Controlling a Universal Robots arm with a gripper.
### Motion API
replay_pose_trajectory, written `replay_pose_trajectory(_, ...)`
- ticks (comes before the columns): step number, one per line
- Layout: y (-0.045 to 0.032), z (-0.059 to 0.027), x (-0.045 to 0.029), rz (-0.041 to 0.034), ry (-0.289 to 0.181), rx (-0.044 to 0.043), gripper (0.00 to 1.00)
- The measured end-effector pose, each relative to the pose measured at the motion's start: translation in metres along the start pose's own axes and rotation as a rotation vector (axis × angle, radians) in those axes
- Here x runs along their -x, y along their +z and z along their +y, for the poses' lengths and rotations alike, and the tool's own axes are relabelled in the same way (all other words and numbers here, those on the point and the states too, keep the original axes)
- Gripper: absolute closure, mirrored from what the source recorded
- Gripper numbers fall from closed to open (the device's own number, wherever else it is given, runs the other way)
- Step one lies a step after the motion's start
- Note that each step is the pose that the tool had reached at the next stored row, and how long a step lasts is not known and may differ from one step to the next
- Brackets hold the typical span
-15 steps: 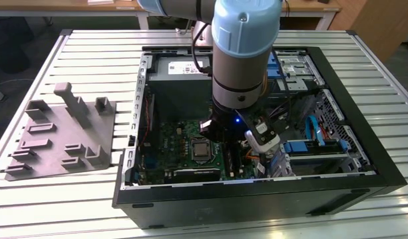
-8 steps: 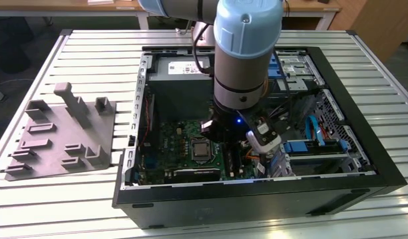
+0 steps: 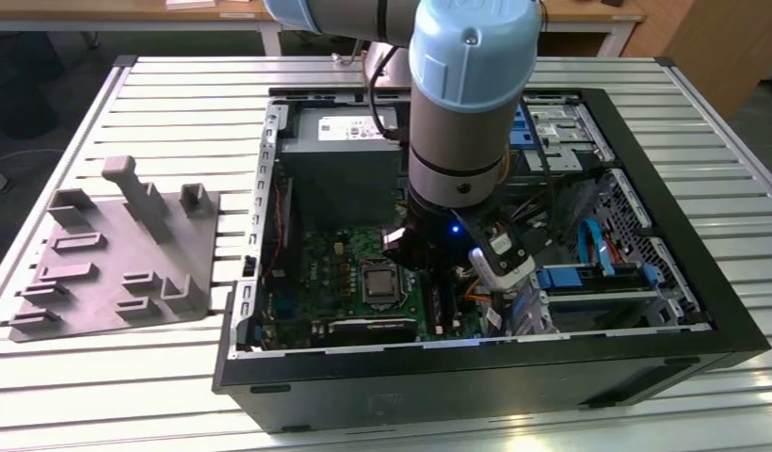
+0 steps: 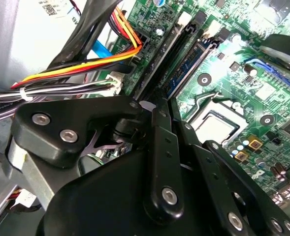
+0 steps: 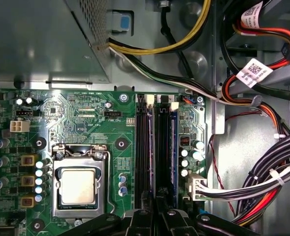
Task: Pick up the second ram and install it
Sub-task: 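Insert the second ram into the second slot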
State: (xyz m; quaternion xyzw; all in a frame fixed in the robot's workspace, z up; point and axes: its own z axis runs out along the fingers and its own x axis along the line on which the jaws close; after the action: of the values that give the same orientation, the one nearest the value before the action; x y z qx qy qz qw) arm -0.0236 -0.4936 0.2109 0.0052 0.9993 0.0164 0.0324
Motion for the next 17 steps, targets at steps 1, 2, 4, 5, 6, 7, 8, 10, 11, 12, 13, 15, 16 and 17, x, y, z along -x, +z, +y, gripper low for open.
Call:
replay_pose_trajectory(1,0.0001,0.0000,0.0001,0.0000,0.000,0.0000,0.86)
replay_pose_trajectory(2,0.0001,0.0000,0.0001,0.0000,0.000,-0.0001,0.86)
replay_pose_trajectory(4,0.0002,0.0000,0.0001,0.0000,0.000,0.0001,0.86)
replay_pose_trajectory(5,0.0002,0.0000,0.0001,0.0000,0.000,0.0001,0.86)
replay_pose_trajectory(6,0.0002,0.0000,0.0001,0.0000,0.000,0.0001,0.86)
replay_pose_trajectory(7,0.0002,0.0000,0.0001,-0.0001,0.000,0.0002,0.86)
replay_pose_trajectory(8,0.0006,0.0002,0.0002,-0.0006,0.000,0.0014,0.86)
replay_pose_trajectory(10,0.0005,0.0002,0.0002,-0.0003,0.000,0.0007,0.80)
replay_pose_trajectory(11,0.0004,0.0001,0.0002,-0.0002,0.000,0.0005,0.80)
replay_pose_trajectory(12,0.0003,0.0000,0.0002,-0.0001,0.000,0.0002,0.73)
replay_pose_trajectory(13,0.0002,0.0000,0.0001,0.0000,0.000,0.0001,0.73)
replay_pose_trajectory(15,-0.0006,0.0000,0.0002,0.0001,0.000,-0.0015,0.73)
replay_pose_trajectory(16,-0.0018,0.0001,0.0003,0.0000,0.000,-0.0015,0.73)
replay_pose_trajectory(17,-0.0037,0.0002,0.0004,0.0000,0.000,-0.0013,0.73)
